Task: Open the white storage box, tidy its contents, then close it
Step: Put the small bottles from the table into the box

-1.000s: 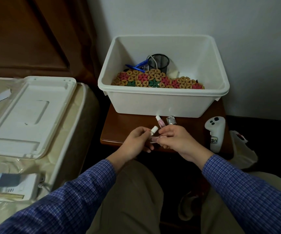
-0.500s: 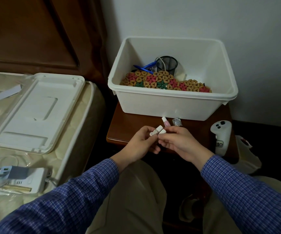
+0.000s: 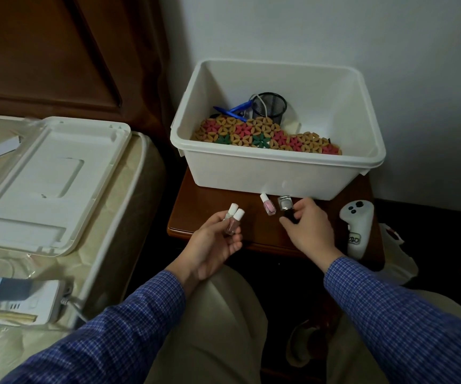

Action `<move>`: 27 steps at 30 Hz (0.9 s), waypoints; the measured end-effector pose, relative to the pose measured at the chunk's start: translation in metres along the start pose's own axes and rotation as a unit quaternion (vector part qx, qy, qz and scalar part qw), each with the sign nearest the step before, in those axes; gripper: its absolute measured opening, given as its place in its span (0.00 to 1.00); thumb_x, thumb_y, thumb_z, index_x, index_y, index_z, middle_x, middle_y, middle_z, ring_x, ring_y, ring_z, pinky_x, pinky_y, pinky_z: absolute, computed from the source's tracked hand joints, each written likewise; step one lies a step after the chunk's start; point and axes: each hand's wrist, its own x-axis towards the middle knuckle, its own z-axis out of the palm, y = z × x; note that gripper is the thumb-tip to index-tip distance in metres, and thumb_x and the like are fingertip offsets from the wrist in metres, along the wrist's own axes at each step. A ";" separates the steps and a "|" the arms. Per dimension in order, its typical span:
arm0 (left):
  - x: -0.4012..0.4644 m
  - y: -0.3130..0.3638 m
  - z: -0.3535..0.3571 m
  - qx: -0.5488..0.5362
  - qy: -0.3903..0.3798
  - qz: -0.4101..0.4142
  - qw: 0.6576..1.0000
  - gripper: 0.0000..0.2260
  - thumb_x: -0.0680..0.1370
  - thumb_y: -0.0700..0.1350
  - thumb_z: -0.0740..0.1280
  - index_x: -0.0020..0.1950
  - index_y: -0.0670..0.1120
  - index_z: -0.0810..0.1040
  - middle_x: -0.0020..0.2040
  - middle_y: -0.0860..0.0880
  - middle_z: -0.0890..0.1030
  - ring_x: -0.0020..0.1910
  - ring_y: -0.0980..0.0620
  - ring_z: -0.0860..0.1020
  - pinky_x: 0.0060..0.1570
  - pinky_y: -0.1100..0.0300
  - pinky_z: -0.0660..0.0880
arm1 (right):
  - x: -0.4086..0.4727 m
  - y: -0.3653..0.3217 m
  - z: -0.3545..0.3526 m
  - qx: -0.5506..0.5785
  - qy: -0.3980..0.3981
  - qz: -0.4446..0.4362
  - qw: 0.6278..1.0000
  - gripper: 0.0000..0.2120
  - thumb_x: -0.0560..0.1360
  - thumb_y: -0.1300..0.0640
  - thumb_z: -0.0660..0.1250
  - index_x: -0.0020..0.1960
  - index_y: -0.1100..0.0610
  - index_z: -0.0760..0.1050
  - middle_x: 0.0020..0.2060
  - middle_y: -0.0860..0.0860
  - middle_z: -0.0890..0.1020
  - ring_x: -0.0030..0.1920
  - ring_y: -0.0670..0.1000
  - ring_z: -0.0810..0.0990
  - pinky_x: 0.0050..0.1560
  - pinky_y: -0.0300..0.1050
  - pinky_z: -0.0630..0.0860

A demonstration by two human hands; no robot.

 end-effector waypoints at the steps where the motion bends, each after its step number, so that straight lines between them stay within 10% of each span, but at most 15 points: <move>1: 0.000 0.000 0.000 -0.004 -0.001 0.000 1.000 0.08 0.83 0.42 0.60 0.60 0.45 0.75 0.40 0.46 0.76 0.38 0.50 0.75 0.40 0.57 0.76 | 0.000 0.000 0.001 -0.009 0.016 -0.002 1.000 0.15 0.73 0.49 0.74 0.56 0.52 0.75 0.46 0.45 0.79 0.47 0.49 0.79 0.44 0.46 0.77; 8: 0.001 0.001 -0.001 -0.045 0.008 -0.017 0.999 0.09 0.83 0.42 0.61 0.61 0.46 0.76 0.40 0.47 0.75 0.36 0.52 0.75 0.39 0.59 0.76 | -0.007 0.008 -0.006 0.268 0.056 0.024 0.961 0.01 0.76 0.54 0.72 0.45 0.50 0.82 0.39 0.44 0.84 0.40 0.41 0.81 0.41 0.35 0.73; 16: 0.005 0.000 -0.002 -0.060 0.003 -0.020 0.998 0.13 0.82 0.42 0.63 0.66 0.46 0.74 0.41 0.46 0.76 0.37 0.52 0.76 0.39 0.58 0.77 | 0.002 -0.010 -0.015 0.611 -0.044 0.197 0.765 0.09 0.83 0.52 0.61 0.59 0.55 0.74 0.47 0.56 0.85 0.48 0.56 0.87 0.49 0.50 0.83; 20: 0.004 0.001 -0.002 -0.042 -0.011 -0.023 0.999 0.15 0.81 0.42 0.65 0.68 0.45 0.75 0.44 0.44 0.80 0.39 0.52 0.78 0.41 0.57 0.79 | 0.011 -0.025 -0.005 0.495 -0.070 0.248 0.829 0.04 0.81 0.58 0.60 0.50 0.56 0.73 0.31 0.52 0.77 0.28 0.50 0.79 0.29 0.42 0.76; 24: 0.003 0.001 -0.003 -0.032 -0.022 -0.025 0.999 0.18 0.80 0.42 0.68 0.70 0.44 0.75 0.45 0.44 0.80 0.39 0.52 0.79 0.41 0.58 0.79 | 0.016 -0.028 0.012 0.236 -0.069 0.110 0.963 0.07 0.77 0.54 0.66 0.41 0.53 0.73 0.34 0.48 0.76 0.32 0.48 0.75 0.30 0.41 0.68; 27: 0.004 0.002 -0.005 -0.024 -0.025 -0.028 0.999 0.17 0.79 0.42 0.70 0.67 0.46 0.79 0.46 0.44 0.80 0.40 0.52 0.79 0.42 0.59 0.79 | 0.018 -0.037 0.018 0.083 -0.028 0.059 0.994 0.11 0.72 0.44 0.71 0.43 0.51 0.76 0.38 0.46 0.80 0.38 0.48 0.80 0.35 0.42 0.74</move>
